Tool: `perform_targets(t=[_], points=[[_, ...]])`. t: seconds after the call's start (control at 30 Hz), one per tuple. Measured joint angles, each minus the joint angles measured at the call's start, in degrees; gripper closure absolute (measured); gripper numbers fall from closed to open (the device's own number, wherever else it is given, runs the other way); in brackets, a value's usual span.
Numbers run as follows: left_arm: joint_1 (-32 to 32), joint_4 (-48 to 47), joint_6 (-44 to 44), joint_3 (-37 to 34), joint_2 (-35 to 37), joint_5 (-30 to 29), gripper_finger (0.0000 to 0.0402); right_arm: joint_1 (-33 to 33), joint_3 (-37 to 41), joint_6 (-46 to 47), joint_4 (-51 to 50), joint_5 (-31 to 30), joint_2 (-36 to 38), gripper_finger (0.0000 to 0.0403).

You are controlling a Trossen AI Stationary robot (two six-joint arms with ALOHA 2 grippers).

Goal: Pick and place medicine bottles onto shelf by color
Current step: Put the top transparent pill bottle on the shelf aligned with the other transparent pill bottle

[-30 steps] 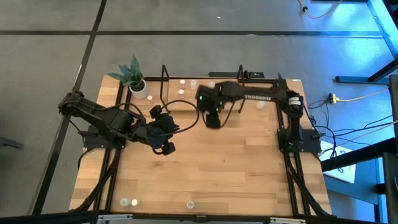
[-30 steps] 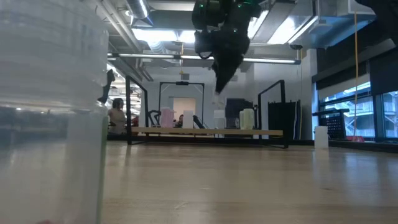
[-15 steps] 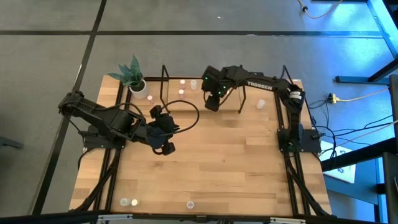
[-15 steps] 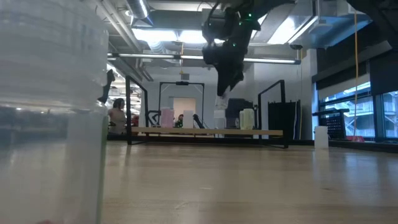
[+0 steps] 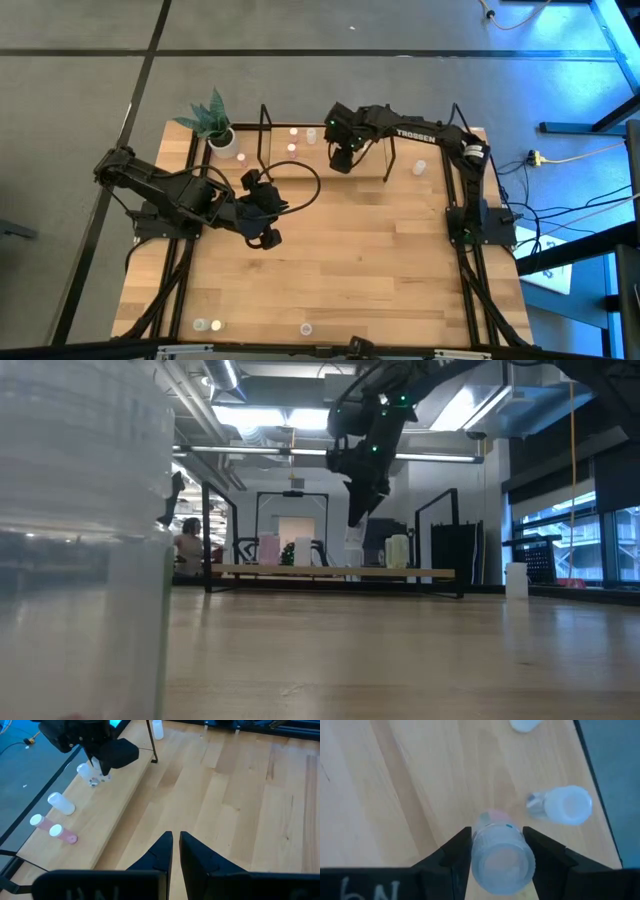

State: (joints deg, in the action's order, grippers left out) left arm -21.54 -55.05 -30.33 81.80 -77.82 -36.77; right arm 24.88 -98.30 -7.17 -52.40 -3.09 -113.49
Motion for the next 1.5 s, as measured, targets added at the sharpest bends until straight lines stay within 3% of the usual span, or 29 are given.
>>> perform_targets(t=[1.5], points=[[0.0, 0.02, -0.57, -0.02, 0.0, 0.02, 0.0374, 0.83, 3.23, -2.36, 3.73, 2.56, -1.9, 0.0236]])
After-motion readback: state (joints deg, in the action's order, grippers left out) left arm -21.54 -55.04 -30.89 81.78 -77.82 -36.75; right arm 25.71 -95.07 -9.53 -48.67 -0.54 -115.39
